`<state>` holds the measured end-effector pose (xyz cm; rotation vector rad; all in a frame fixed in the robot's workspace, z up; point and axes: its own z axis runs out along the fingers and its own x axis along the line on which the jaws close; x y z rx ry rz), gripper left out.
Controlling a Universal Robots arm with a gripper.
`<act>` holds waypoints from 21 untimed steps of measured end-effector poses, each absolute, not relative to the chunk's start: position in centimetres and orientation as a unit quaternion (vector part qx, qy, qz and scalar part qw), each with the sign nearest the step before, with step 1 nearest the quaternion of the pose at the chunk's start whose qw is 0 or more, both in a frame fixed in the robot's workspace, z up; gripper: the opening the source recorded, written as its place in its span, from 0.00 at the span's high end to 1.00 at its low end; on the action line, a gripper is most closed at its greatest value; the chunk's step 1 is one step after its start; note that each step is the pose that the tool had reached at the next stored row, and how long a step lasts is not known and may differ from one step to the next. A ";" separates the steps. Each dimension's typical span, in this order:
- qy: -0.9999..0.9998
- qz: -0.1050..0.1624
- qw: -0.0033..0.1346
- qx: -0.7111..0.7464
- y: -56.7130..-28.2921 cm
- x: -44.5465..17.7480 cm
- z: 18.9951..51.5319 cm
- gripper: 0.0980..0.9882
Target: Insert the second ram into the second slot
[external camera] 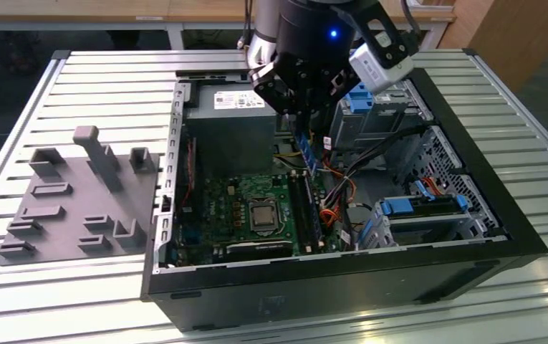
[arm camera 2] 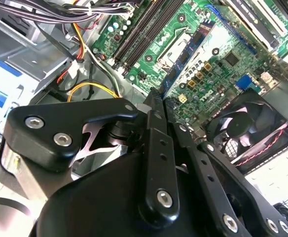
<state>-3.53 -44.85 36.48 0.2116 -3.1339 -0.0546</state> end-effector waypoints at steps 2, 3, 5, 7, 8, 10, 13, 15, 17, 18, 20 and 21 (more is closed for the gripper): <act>-0.998 -0.017 0.000 0.067 -44.9 -3.5 36.4 0.96; -0.998 -0.017 0.000 0.067 -44.9 -3.5 36.4 0.96; -0.998 -0.017 0.000 0.066 -45.0 -3.5 36.1 0.96; -0.998 -0.017 0.000 0.066 -45.0 -3.5 36.1 0.96; -0.998 -0.017 0.000 0.065 -45.0 -3.5 36.1 0.96; -0.998 -0.018 0.000 0.065 -45.1 -3.5 36.1 0.96; -0.998 -0.017 0.000 0.064 -45.1 -3.5 36.1 0.96; -0.998 -0.017 0.000 0.063 -45.2 -3.5 36.0 0.96; -0.998 -0.017 0.000 0.062 -45.3 -3.5 36.0 0.96; -0.998 -0.017 0.000 0.061 -45.3 -3.5 36.0 0.96; -0.998 -0.017 0.000 0.058 -45.4 -3.5 35.9 0.96; -0.998 -0.017 0.000 0.056 -45.4 -3.5 35.9 0.96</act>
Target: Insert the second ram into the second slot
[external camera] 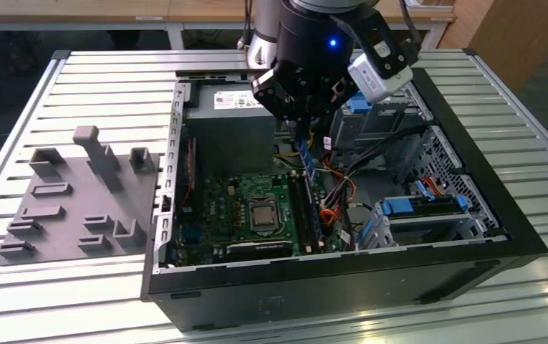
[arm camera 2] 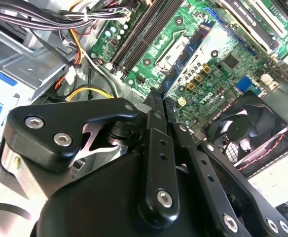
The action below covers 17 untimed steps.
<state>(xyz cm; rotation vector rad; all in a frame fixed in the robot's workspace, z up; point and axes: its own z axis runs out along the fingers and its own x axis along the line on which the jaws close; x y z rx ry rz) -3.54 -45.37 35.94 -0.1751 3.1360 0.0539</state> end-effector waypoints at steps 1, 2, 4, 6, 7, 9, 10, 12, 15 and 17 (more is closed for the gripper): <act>0.998 0.017 0.000 -0.053 -45.4 -3.5 35.9 0.96; 0.999 0.017 0.000 -0.051 -45.4 -3.5 35.9 0.96; 0.999 0.017 0.000 -0.048 -45.4 -3.5 35.9 0.96; 0.999 0.017 0.000 -0.047 -45.4 -3.5 35.8 0.96; 0.999 0.017 0.000 -0.047 -45.4 -3.5 35.8 0.96; 0.999 0.017 0.000 -0.047 -45.4 -3.5 35.7 0.96; 0.999 0.017 0.000 -0.047 -45.4 -3.5 35.7 0.96; 0.999 0.017 0.000 -0.047 -45.4 -3.5 35.6 0.96; 0.999 0.017 0.000 -0.047 -45.4 -3.5 35.6 0.96; 0.999 0.017 0.000 -0.046 -45.4 -3.5 35.5 0.96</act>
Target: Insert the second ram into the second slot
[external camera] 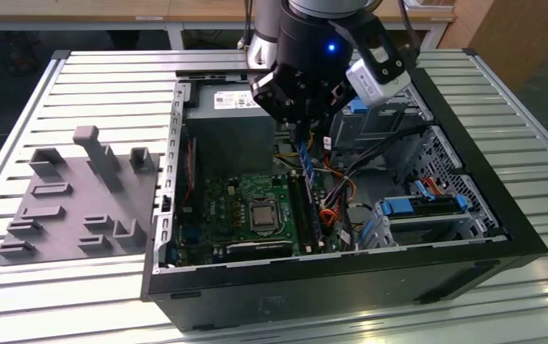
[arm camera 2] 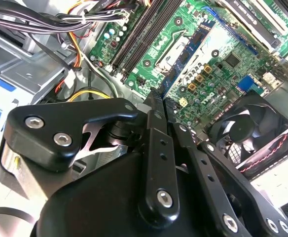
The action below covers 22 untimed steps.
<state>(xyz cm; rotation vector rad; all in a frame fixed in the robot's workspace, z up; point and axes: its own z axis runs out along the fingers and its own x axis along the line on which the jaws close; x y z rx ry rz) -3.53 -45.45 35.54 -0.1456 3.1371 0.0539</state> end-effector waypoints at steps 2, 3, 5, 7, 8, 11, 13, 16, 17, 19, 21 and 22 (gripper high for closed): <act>0.999 0.017 0.000 -0.046 -45.5 -3.5 35.5 0.96; 0.999 0.017 0.000 -0.046 -45.5 -3.5 35.5 0.96; 0.999 0.017 0.000 -0.046 -45.5 -3.5 35.4 0.96; 0.999 0.017 0.000 -0.045 -45.5 -3.5 35.3 0.96; 0.999 0.017 0.000 -0.045 -45.5 -3.5 35.3 0.96; 0.999 0.017 0.000 -0.044 -45.6 -3.5 35.2 0.96; 0.999 0.017 0.000 -0.044 -45.6 -3.5 35.2 0.96; 0.999 0.017 0.000 -0.044 -45.7 -3.5 35.1 0.96; 0.999 0.017 0.000 -0.043 -45.7 -3.5 35.1 0.96; 0.999 0.017 0.000 -0.043 -45.7 -3.5 35.0 0.96; 0.999 0.017 0.000 -0.043 -45.8 -3.5 34.9 0.96; 0.999 0.017 0.000 -0.043 -45.8 -3.5 34.8 0.96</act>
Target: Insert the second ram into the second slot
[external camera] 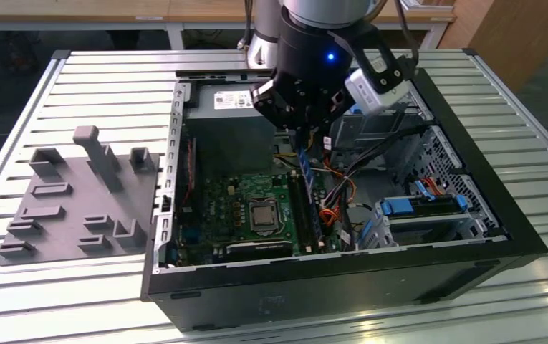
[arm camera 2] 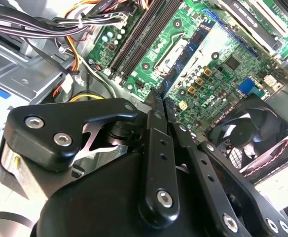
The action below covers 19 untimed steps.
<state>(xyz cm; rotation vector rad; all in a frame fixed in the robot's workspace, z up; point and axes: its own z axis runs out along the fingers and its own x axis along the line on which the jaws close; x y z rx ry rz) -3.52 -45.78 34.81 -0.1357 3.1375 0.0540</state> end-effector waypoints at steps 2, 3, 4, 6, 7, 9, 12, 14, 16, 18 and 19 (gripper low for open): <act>0.999 0.017 0.000 -0.043 -45.8 -3.5 34.7 0.96; 0.999 0.017 0.000 -0.043 -45.8 -3.5 34.6 0.96; 0.999 0.017 0.000 -0.043 -45.8 -3.5 34.6 0.96; 0.999 0.017 0.000 -0.043 -45.8 -3.5 34.5 0.96; 0.999 0.017 0.000 -0.043 -45.8 -3.5 34.4 0.96; 0.999 0.017 0.000 -0.043 -45.9 -3.5 34.4 0.96; 0.999 0.017 0.000 -0.043 -45.9 -3.5 34.2 0.96; 0.999 0.017 0.000 -0.043 -45.9 -3.5 34.2 0.96; 0.999 0.017 0.000 -0.043 -45.9 -3.5 34.1 0.96; 0.999 0.017 0.000 -0.043 -45.9 -3.5 34.0 0.96; 0.999 0.017 0.000 -0.043 -45.9 -3.5 34.0 0.96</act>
